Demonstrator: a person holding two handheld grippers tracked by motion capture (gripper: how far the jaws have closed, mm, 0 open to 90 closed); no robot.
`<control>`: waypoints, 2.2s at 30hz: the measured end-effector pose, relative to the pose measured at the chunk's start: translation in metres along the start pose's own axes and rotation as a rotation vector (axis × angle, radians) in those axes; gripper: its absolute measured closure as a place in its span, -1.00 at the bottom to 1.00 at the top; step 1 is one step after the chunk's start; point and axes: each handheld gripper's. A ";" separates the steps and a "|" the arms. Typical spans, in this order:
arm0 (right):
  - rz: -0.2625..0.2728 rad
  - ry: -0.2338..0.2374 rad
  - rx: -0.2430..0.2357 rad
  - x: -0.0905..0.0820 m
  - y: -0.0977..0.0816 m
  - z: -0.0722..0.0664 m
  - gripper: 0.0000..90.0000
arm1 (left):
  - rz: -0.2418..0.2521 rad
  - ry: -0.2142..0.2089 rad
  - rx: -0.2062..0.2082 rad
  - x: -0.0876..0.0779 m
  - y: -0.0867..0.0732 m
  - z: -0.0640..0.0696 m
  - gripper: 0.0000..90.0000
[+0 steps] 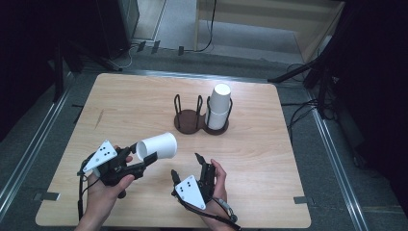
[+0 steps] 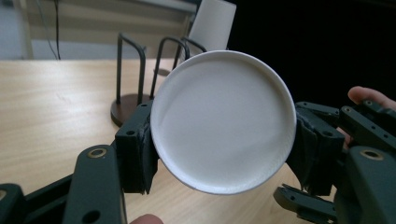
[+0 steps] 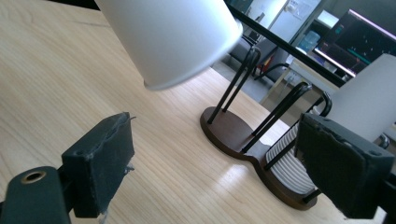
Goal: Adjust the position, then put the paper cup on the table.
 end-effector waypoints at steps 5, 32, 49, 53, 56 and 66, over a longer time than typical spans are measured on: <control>0.004 0.012 0.076 -0.003 0.002 0.006 -0.79 | 0.088 0.011 0.000 -0.002 0.000 0.000 -0.23; 0.142 0.105 0.522 -0.013 0.018 0.033 -0.73 | 0.177 0.018 0.026 0.006 -0.008 0.004 -0.23; 0.170 0.205 1.021 -0.010 0.032 0.043 -1.00 | 0.181 0.000 0.030 0.008 -0.013 0.008 -0.22; 0.179 0.179 1.124 -0.009 0.032 0.043 -0.97 | 0.182 -0.005 0.033 0.010 -0.015 0.010 -0.22; 0.188 0.151 1.218 -0.008 0.034 0.042 -0.96 | 0.180 -0.007 0.037 0.010 -0.016 0.011 -0.22; 0.247 0.185 1.548 -0.003 0.033 0.041 -1.00 | 0.181 -0.011 0.050 0.011 -0.018 0.015 -0.22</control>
Point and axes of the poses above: each handheld gripper's, and its own axes: x roughly forward along the jaws, y roughly out of its top, z roughly to its right, and after that the axes turned 10 degrees about y, right-handed
